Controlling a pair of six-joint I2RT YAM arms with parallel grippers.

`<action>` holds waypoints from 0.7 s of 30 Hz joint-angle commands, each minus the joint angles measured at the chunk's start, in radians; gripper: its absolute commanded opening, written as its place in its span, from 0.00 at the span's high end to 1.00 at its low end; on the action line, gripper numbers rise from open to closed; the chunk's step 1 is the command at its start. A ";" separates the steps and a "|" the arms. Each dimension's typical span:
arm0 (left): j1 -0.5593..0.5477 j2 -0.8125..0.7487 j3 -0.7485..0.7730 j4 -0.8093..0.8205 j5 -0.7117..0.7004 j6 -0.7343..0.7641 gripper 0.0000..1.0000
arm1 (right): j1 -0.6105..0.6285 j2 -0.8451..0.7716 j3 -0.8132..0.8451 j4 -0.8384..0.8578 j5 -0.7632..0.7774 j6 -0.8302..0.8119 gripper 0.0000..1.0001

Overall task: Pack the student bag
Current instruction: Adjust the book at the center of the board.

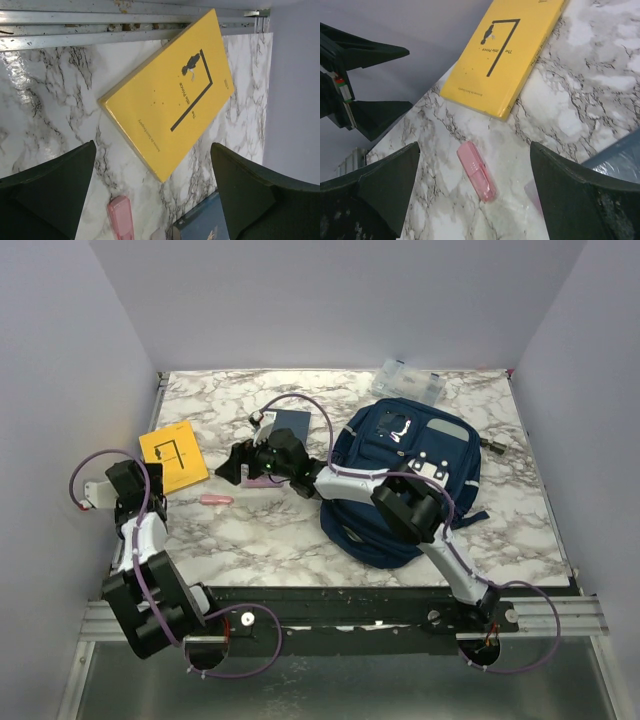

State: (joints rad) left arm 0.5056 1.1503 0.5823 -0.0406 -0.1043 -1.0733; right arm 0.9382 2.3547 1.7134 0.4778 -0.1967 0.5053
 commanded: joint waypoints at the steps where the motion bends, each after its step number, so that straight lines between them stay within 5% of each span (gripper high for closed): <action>1: 0.014 0.103 -0.001 0.225 -0.034 -0.079 0.03 | -0.021 0.117 0.133 0.043 -0.142 0.022 0.06; 8: 0.016 0.209 0.036 0.326 -0.082 -0.099 0.03 | -0.024 0.175 0.174 0.023 -0.202 0.050 0.10; 16: 0.031 0.304 -0.058 0.668 -0.072 -0.217 0.03 | -0.043 0.127 0.127 0.029 -0.238 0.118 0.13; 21: 0.030 0.331 -0.085 0.674 -0.171 -0.282 0.04 | -0.045 0.041 0.037 0.024 -0.244 0.103 0.13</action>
State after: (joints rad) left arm 0.5282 1.4570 0.5323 0.5255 -0.1703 -1.2694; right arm 0.9016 2.4893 1.8076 0.4854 -0.4046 0.6037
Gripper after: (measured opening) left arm 0.963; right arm 0.876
